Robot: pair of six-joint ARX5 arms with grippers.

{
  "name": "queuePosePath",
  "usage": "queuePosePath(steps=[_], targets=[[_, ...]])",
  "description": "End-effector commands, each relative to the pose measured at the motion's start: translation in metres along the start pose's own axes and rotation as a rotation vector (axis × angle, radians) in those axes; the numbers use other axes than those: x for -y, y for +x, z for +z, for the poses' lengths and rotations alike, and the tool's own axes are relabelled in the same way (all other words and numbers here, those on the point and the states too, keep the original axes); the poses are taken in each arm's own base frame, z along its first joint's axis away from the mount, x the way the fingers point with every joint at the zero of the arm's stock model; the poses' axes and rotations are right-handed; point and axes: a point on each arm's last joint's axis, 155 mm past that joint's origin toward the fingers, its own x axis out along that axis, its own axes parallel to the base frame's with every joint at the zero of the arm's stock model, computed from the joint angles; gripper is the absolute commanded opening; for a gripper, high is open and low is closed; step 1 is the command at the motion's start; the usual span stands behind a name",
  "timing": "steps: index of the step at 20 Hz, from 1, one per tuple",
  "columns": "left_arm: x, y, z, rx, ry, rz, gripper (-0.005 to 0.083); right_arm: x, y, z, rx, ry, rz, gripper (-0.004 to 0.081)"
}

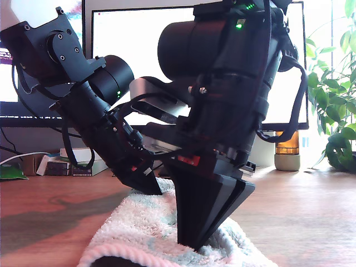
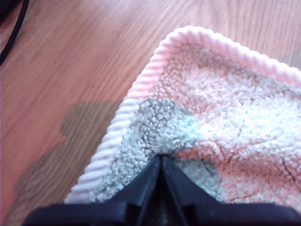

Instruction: Fold the tea towel to a neat square and place it to the right

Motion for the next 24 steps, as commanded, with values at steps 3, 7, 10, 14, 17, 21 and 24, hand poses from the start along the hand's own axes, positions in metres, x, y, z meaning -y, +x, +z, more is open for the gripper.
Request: queuePosePath(steps=[3,7,10,14,17,21,24], targets=[[0.003,0.01,-0.008,-0.066,-0.009,-0.032,-0.0024,0.001,0.005,0.0,-0.016,0.005,-0.002,-0.0012],[0.0,0.003,-0.002,-0.088,-0.01,-0.043,-0.0024,0.0,-0.001,0.005,0.007,-0.001,-0.004,-0.0012],[-0.003,-0.003,0.0,-0.085,-0.015,-0.036,-0.0024,0.007,-0.013,0.019,0.078,-0.015,-0.059,-0.0012],[-0.012,-0.018,0.013,-0.044,-0.015,-0.011,-0.0024,0.016,-0.032,0.031,0.143,0.001,-0.076,-0.0012],[-0.021,-0.038,0.029,0.003,-0.011,0.022,-0.0024,0.022,-0.043,0.036,0.177,0.013,-0.092,-0.0011],[-0.032,-0.072,0.047,0.063,-0.025,0.051,-0.0024,0.038,-0.07,0.053,0.273,-0.039,-0.199,-0.0011],[-0.035,-0.102,0.059,0.114,-0.052,0.057,-0.0024,0.046,-0.096,0.065,0.353,-0.059,-0.281,-0.0011]])
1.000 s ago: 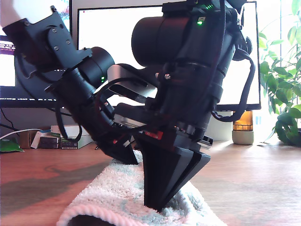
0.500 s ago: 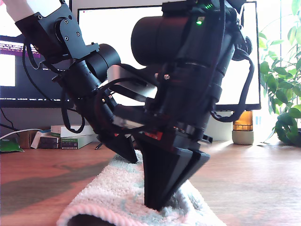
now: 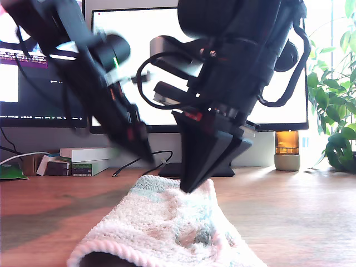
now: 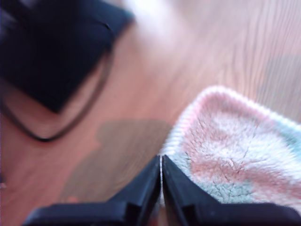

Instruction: Fold the tea towel to a neat square and place it to the right

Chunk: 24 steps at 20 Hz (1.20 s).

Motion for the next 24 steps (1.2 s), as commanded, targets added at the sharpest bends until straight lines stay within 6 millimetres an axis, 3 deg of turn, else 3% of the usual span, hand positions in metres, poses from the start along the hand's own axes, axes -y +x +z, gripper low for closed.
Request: queuePosePath(steps=[1,4,8,13,19,24], targets=[[0.0,-0.012,0.006,0.024,-0.018,-0.005,-0.0024,0.002,-0.016,0.017,0.067,-0.025,-0.014,-0.0012],[0.003,-0.039,0.021,0.081,-0.043,-0.018,-0.0024,0.004,-0.031,0.027,0.115,-0.032,-0.023,-0.0011],[0.008,-0.058,0.024,0.106,-0.048,-0.013,-0.0024,0.008,-0.04,0.033,0.152,-0.036,-0.034,-0.0011],[0.021,-0.061,-0.001,0.11,-0.078,-0.04,-0.0024,0.01,-0.047,0.027,0.187,-0.033,-0.04,-0.0011],[0.046,-0.074,-0.018,0.225,-0.097,-0.053,-0.0024,0.002,-0.053,0.001,0.21,-0.037,-0.013,-0.0012],[0.064,-0.084,-0.044,0.285,-0.15,-0.041,-0.0024,-0.003,-0.062,-0.022,0.267,-0.041,-0.001,-0.0012]])
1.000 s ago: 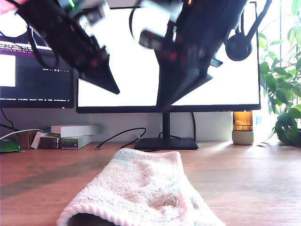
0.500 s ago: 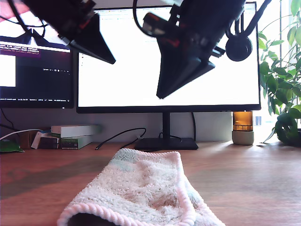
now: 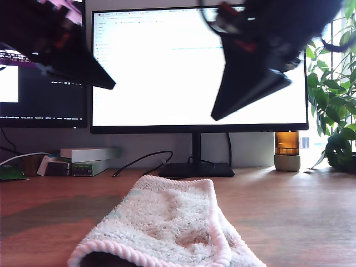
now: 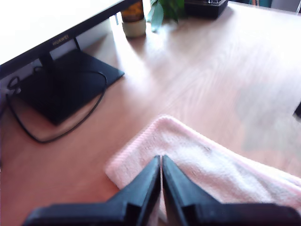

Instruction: Fold the tea towel to a neat square and place it to the right

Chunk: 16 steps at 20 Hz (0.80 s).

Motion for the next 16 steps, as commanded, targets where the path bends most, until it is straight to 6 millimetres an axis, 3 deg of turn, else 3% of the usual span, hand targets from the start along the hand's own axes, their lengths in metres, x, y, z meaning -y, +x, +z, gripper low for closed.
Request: queuePosePath(steps=[1,8,12,16], targets=[[0.007,-0.003,-0.017,-0.002,-0.029,-0.006,-0.0024,-0.002,-0.002,-0.009,0.018,0.001,0.003,-0.0011],[0.065,-0.021,-0.045,0.034,-0.051,-0.11,-0.0024,-0.022,-0.022,-0.03,0.096,0.054,0.091,-0.0012],[0.083,-0.028,-0.047,0.048,-0.075,-0.12,-0.0024,-0.025,-0.032,-0.049,0.108,0.077,0.092,-0.0011],[0.099,-0.03,-0.061,-0.015,-0.085,-0.145,-0.0024,-0.025,-0.04,-0.049,0.137,0.122,0.091,-0.0012]])
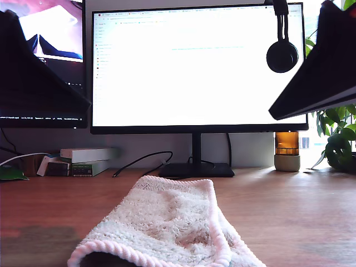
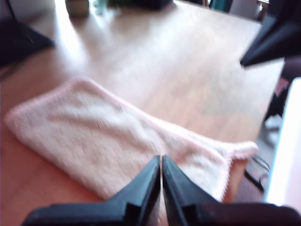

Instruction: Fold the tea towel to a neat square and place it to the right

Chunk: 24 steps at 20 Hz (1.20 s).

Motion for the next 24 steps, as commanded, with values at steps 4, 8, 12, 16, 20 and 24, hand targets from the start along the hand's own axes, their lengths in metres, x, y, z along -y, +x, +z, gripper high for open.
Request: queuePosePath(steps=[4,8,12,16,20,24], targets=[[0.016,0.004,-0.011,-0.037,0.017,-0.028,-0.0024,-0.002,0.0,-0.004,-0.002,0.009,0.011,-0.0012],[0.024,0.006,-0.012,-0.043,0.049,-0.049,-0.0024,-0.007,0.0,-0.003,-0.001,-0.031,0.038,-0.0011],[0.025,0.006,-0.016,-0.053,0.206,-0.059,-0.0023,-0.015,0.0,0.005,0.042,-0.316,0.081,-0.0011],[0.025,0.005,-0.038,-0.129,0.525,-0.097,0.0101,-0.015,0.007,-0.008,-0.001,-0.586,0.092,-0.0011],[0.019,0.006,-0.058,-0.201,0.866,-0.125,0.0204,-0.011,0.018,-0.02,-0.05,-0.848,0.11,-0.0011],[0.022,0.007,-0.092,-0.307,1.037,-0.237,0.0351,-0.01,0.025,-0.031,-0.097,-0.857,0.132,-0.0011]])
